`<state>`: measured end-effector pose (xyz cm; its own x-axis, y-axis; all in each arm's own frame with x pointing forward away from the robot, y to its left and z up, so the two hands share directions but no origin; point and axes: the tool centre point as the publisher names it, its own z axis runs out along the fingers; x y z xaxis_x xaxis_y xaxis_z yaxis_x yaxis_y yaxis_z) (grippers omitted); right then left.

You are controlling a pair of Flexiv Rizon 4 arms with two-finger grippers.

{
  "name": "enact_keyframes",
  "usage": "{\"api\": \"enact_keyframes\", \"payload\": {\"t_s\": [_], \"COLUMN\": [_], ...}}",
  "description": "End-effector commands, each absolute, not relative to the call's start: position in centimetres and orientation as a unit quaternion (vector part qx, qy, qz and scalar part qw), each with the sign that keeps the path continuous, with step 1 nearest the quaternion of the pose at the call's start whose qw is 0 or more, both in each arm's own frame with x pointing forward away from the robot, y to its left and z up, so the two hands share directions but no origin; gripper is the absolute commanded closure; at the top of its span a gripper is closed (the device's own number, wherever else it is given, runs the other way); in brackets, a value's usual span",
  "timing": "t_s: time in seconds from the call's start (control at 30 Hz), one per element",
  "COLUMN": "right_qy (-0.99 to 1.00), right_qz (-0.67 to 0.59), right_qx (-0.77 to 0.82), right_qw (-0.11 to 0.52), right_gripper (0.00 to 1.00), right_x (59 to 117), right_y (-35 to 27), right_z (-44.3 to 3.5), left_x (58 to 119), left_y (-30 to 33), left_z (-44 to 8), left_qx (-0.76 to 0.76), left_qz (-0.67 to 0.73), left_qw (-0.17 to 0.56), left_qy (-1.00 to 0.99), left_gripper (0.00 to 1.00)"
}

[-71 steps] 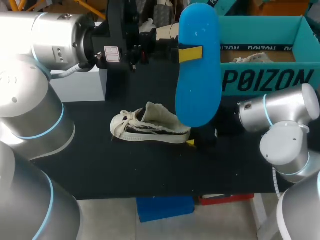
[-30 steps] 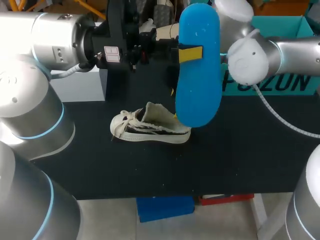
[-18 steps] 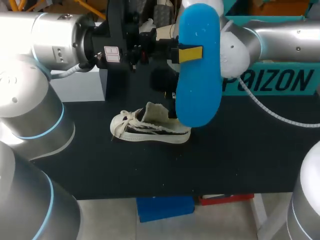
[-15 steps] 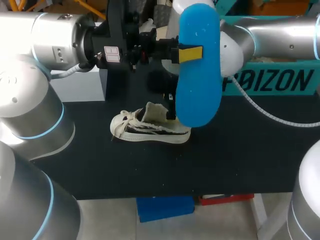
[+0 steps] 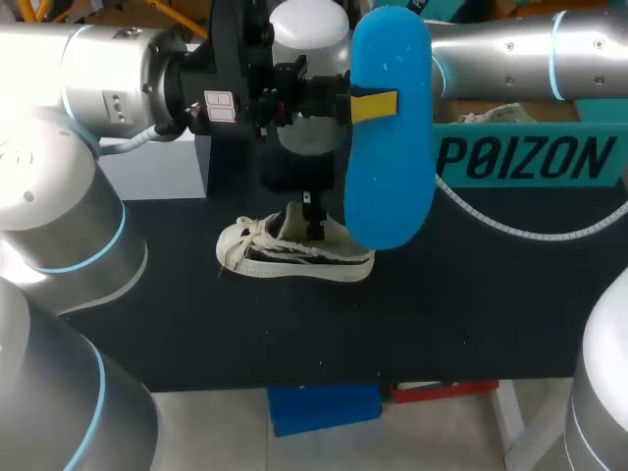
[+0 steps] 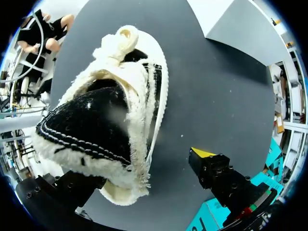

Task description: Take the shoe out of the shoebox, open the shoe tongue, remove and reinsert the insole, then place the shoe into the shoebox

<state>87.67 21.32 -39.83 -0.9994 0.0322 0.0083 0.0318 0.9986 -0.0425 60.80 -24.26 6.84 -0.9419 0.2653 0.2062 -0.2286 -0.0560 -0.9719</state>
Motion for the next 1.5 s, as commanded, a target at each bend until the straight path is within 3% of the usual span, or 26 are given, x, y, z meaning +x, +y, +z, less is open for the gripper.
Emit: {"api": "enact_keyframes", "payload": {"t_s": [0.03,0.07,0.97,1.03,1.3,1.5], "right_qy": [-0.999,-0.999,-0.999,-0.998,-0.981,-0.932], "right_qz": [0.041,0.039,0.015,0.026,0.01,-0.045], "right_qx": [-0.022,-0.023,-0.027,-0.024,-0.175,-0.357], "right_qw": [0.008,0.012,0.02,0.049,0.076,0.052], "right_gripper": [0.88,1.0,1.0,1.0,1.0,1.0], "right_x": [87.7,87.6,87.4,87.4,85.6,84.9], "right_y": [21.6,21.4,20.9,20.2,18.6,18.2], "right_z": [-40.8,-41.0,-41.2,-41.7,-34.9,-31.8], "left_x": [60.7,60.7,60.7,60.7,60.7,60.7], "left_y": [-24.5,-24.5,-24.5,-24.5,-24.5,-24.5], "left_z": [6.8,6.8,6.8,6.8,6.8,6.8], "left_qx": [-0.013,-0.013,-0.013,-0.013,-0.013,-0.013], "left_qz": [0.726,0.726,0.726,0.726,0.726,0.726], "left_qw": [0.169,0.169,0.169,0.169,0.169,0.169], "left_qy": [-0.666,-0.666,-0.666,-0.666,-0.666,-0.666], "left_gripper": [1.0,1.0,1.0,1.0,1.0,1.0]}}
